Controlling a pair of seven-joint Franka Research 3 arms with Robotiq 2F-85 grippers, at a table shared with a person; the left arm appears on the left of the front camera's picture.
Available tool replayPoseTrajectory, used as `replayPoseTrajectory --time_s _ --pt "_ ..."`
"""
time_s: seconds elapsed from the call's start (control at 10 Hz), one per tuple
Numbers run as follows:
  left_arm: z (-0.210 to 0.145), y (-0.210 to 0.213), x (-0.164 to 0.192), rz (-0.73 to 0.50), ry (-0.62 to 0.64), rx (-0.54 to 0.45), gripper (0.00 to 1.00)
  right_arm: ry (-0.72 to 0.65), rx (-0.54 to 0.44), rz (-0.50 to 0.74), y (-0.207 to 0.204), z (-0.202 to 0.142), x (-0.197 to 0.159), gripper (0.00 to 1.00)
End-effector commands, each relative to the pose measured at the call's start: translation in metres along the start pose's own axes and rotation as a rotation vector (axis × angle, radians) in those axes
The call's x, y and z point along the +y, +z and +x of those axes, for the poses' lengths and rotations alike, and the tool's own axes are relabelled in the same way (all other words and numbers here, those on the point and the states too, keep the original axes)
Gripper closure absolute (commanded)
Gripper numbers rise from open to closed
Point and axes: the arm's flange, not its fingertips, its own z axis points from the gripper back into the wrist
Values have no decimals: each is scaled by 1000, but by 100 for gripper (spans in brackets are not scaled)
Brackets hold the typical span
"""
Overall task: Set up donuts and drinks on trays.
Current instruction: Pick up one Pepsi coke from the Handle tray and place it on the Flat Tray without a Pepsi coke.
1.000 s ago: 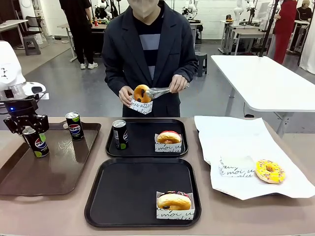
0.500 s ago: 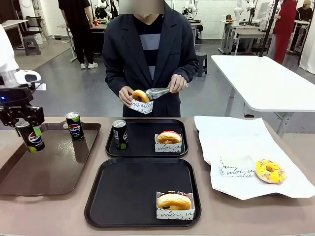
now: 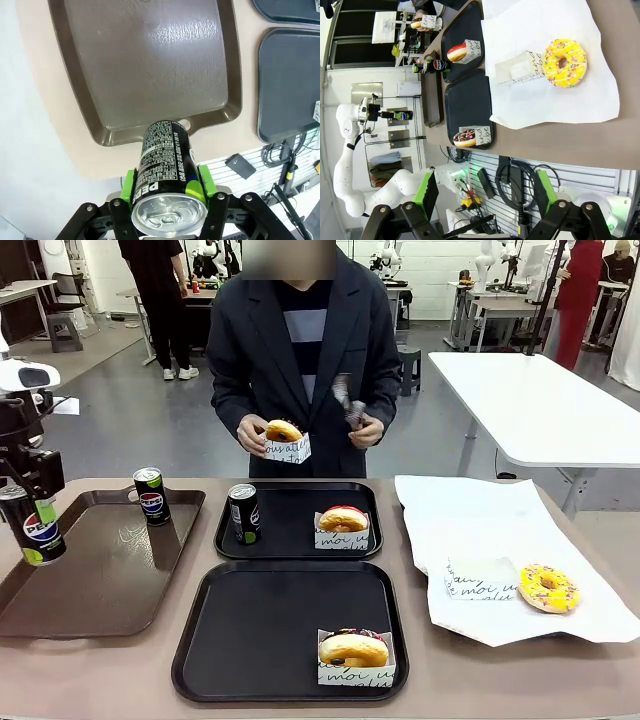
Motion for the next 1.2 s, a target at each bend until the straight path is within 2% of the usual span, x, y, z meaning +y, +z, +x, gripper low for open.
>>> replayPoseTrajectory --time_s 0.0,0.6,0.7,0.9,1.0,1.1 --pt "2 1 -3 2 -3 1 100 18 -6 19 0 0 0 0" --pt "2 1 -3 2 -3 1 100 18 -6 19 0 0 0 0" --pt "1 -2 -1 0 -3 5 41 18 -6 19 0 0 0 0" --pt "5 -7 -32 23 -140 -20 41 18 -6 19 0 0 0 0" --pt "5 -11 -59 -1 -236 -32 41 18 -6 19 0 0 0 0" --pt "4 -19 -96 63 -332 -27 41 18 -6 19 0 0 0 0"
